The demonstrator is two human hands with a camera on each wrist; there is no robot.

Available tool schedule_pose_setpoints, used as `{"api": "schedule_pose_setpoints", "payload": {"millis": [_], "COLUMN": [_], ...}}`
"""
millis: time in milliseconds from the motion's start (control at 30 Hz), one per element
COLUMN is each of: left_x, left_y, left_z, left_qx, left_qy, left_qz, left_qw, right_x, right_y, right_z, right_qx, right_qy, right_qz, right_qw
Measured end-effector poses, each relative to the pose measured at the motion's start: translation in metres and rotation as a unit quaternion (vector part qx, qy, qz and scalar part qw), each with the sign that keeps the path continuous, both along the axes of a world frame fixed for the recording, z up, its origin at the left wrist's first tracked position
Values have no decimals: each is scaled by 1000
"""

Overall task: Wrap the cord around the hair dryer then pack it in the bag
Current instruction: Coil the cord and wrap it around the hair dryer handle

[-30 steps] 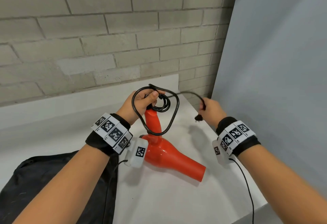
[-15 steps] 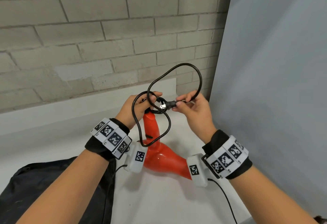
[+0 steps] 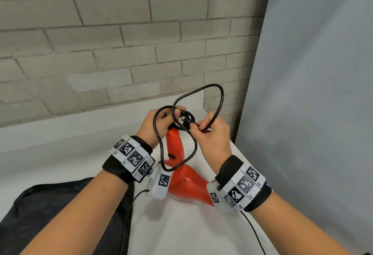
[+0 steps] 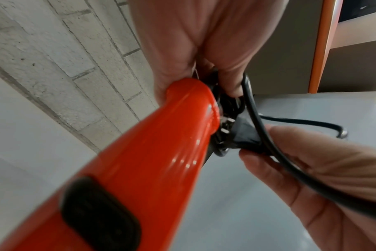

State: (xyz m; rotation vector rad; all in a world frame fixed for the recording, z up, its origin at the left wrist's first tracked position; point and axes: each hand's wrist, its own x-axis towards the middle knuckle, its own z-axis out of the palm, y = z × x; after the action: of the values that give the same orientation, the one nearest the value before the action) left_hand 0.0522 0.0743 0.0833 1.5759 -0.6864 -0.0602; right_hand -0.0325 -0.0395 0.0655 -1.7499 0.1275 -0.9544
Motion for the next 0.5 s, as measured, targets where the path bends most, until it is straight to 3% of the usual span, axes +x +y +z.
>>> {"api": "schedule_pose_setpoints", "payload": {"millis": [200, 367, 500], "left_x": [-3, 0, -2], "left_y": [0, 4, 3], "left_z": [2, 0, 0], "left_qx": [3, -20, -19], "left_qy": [-4, 14, 16], "left_qz": [-9, 6, -6], "left_qw": [1000, 1000, 1000], "right_x": [10, 8, 11], "right_y": [2, 1, -2], "right_z": [1, -2, -1], "right_qx": [-1, -66, -57], "right_qy": [-8, 15, 13], "right_qz": [-15, 74, 26], "right_qw": [1000, 995, 998]}}
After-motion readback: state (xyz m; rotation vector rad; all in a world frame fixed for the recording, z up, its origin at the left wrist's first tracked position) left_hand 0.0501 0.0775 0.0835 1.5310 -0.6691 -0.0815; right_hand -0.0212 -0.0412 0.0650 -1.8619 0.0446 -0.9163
